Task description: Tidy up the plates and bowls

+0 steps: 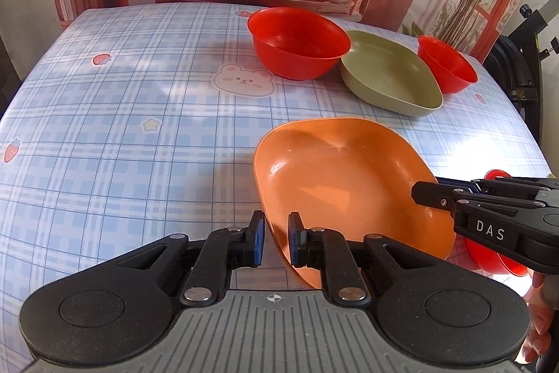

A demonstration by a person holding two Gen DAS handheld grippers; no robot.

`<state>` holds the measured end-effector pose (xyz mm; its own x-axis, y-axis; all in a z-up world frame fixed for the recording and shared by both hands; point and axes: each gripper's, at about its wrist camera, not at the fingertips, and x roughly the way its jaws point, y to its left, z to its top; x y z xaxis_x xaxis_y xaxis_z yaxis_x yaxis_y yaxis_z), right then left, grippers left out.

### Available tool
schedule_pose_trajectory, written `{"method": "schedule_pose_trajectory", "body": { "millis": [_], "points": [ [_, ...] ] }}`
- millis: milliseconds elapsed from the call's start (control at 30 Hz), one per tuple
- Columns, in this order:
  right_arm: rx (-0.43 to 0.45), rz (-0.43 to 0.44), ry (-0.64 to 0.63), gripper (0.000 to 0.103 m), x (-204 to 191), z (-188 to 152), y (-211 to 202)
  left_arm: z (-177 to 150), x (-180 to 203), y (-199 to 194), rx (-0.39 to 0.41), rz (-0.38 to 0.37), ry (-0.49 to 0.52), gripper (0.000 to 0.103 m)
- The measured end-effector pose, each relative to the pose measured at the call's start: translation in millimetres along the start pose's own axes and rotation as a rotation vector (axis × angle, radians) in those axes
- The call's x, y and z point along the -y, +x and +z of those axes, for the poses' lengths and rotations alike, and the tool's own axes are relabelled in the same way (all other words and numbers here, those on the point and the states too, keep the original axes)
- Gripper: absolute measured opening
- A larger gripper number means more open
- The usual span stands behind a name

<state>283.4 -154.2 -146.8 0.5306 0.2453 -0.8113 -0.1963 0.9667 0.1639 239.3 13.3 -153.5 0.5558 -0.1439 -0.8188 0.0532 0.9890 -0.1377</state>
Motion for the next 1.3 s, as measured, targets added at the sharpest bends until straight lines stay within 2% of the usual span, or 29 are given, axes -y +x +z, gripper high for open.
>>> {"method": "schedule_pose_trajectory", "body": {
  "millis": [367, 467, 633, 767, 900, 1100, 1300],
  "points": [
    [0.140, 0.014, 0.143, 0.008, 41, 30, -38, 59, 25, -22, 0.117, -0.092, 0.118, 0.015],
    [0.182, -0.025, 0.164, 0.008, 60, 43, -44, 76, 45, -16, 0.141, -0.096, 0.188, 0.015],
    [0.224, -0.111, 0.226, 0.008, 102, 56, -43, 113, 83, 11, 0.131, -0.188, 0.257, 0.015],
    [0.216, -0.146, 0.236, 0.008, 126, 66, -30, 132, 102, 45, 0.119, -0.210, 0.292, 0.015],
    [0.189, -0.167, 0.238, 0.008, 136, 75, -8, 138, 109, 70, 0.095, -0.208, 0.284, 0.015],
    [0.153, -0.145, 0.209, 0.008, 127, 88, 19, 142, 99, 95, 0.046, -0.157, 0.267, 0.015],
    [0.125, -0.130, 0.185, 0.008, 115, 98, 35, 145, 83, 99, 0.036, -0.125, 0.264, 0.015]
  ]
}}
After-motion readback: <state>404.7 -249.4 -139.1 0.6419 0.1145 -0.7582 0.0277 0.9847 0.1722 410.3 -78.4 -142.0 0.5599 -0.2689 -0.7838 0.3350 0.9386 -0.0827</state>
